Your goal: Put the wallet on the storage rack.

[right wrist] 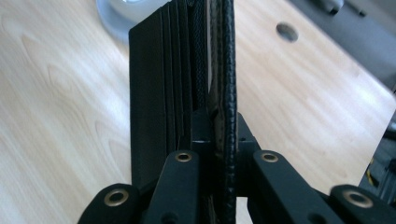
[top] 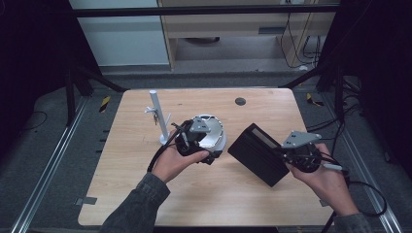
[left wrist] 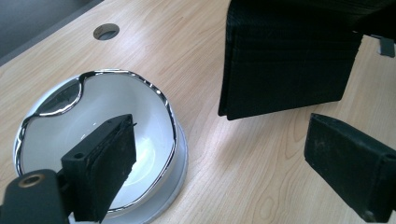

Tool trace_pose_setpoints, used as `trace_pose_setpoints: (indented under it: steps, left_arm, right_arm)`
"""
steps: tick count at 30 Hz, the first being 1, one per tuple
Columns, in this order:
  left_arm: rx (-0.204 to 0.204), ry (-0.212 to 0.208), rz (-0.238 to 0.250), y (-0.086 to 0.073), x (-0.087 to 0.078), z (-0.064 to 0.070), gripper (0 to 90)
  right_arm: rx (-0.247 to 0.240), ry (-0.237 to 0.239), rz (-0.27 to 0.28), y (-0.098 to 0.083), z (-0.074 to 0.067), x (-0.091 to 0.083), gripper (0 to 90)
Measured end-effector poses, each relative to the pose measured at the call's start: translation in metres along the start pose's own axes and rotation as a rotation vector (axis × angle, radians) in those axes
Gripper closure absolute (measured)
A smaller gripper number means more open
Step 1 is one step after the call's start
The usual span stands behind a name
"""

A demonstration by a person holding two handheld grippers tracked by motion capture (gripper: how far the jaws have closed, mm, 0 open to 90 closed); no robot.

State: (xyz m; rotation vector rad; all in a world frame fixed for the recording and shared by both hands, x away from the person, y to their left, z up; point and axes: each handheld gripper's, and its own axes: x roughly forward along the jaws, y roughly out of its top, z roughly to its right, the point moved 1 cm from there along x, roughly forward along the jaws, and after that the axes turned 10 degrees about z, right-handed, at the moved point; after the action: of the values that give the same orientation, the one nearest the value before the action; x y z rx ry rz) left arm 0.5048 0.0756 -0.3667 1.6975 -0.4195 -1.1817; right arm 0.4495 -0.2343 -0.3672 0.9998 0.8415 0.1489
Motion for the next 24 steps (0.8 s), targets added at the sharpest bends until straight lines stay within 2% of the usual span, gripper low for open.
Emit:
trace_pose_setpoints:
  steps: [6,14,24]
  left_arm:
    - [0.015,-0.007,0.006,0.003,-0.001,0.001,8.0]
    - [0.010,-0.021,0.018,0.006,-0.004,-0.002,7.9]
    - [0.009,-0.046,0.037,0.008,-0.011,-0.006,7.9]
  right_arm:
    - [0.007,-0.011,0.081,0.007,0.000,-0.006,84.8]
    - [0.012,-0.032,0.137,0.010,0.002,-0.005,84.8]
    - [-0.005,-0.025,0.193,0.018,-0.009,0.002,84.9]
